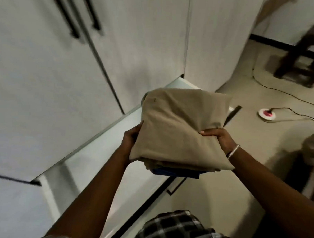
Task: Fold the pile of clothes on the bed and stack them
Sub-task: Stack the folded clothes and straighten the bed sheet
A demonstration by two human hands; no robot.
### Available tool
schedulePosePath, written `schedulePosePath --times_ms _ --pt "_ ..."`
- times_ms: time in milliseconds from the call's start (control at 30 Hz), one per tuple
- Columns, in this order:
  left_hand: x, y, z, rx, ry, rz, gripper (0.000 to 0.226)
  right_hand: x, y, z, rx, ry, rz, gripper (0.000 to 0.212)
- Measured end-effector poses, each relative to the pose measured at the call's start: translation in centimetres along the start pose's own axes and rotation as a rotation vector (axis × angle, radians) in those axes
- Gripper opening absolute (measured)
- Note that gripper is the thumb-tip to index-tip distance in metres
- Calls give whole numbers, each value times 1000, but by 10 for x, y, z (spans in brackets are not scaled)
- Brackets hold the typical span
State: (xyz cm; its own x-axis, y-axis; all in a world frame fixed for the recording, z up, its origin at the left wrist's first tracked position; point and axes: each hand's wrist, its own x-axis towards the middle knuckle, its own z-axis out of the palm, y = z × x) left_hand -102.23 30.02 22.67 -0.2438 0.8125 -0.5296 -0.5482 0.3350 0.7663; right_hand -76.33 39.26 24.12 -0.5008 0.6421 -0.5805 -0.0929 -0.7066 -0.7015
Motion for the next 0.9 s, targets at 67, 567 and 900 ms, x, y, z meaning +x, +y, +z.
schedulePosePath --times_ms 67,567,900 --pt "-11 0 -35 -66 38 12 40 26 5 27 -88 -41 48 33" --pt "-65 -101 -211 -514 548 -141 56 199 155 143 -688 -321 453 90" --pt "-60 -189 -251 114 841 -506 39 245 236 135 -1065 -232 618 60"
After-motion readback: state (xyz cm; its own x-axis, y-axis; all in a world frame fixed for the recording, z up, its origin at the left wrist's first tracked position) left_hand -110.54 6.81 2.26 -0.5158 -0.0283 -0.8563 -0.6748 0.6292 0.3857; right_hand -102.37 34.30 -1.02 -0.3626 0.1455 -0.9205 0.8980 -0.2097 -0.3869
